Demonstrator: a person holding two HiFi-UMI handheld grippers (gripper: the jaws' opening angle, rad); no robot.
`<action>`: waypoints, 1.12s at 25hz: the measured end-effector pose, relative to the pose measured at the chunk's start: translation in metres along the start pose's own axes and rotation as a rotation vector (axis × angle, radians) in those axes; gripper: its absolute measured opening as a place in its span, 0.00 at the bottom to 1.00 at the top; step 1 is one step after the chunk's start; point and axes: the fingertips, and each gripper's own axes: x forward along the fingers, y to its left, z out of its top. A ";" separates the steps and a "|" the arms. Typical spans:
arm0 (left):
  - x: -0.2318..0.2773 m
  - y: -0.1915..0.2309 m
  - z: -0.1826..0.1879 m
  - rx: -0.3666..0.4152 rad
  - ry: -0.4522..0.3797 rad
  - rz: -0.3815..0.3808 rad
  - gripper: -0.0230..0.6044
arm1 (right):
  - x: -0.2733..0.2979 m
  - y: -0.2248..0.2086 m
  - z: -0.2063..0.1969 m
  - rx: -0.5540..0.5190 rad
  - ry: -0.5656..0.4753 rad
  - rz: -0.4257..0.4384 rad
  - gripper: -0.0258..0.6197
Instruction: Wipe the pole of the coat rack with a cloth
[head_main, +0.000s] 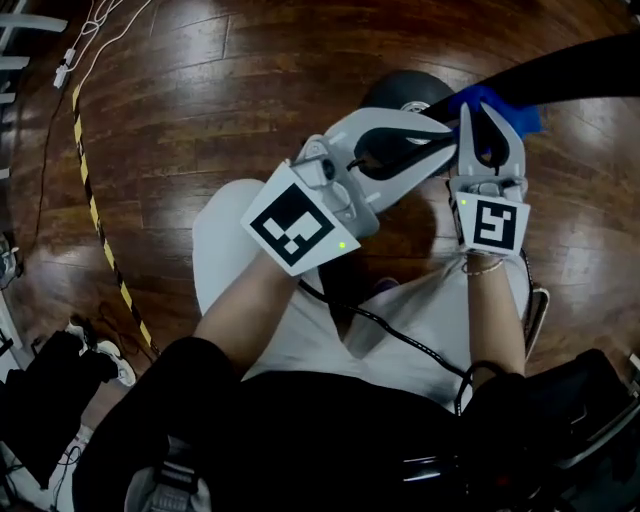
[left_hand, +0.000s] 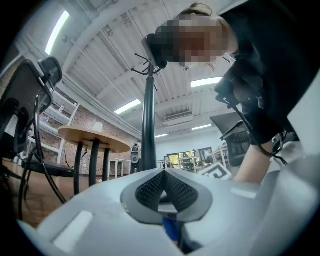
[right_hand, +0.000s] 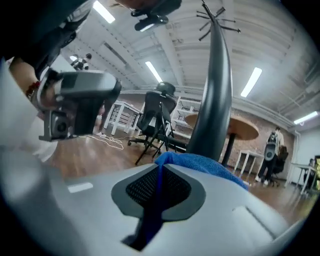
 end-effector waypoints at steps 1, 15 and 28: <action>-0.002 0.007 0.002 0.007 -0.002 0.026 0.03 | 0.002 0.005 -0.021 0.037 0.047 -0.007 0.07; -0.010 -0.013 -0.003 0.157 0.126 -0.017 0.03 | 0.040 0.054 -0.196 0.246 0.386 -0.043 0.07; -0.032 -0.008 -0.021 0.052 0.150 0.016 0.03 | 0.032 0.098 -0.318 0.269 0.780 0.101 0.07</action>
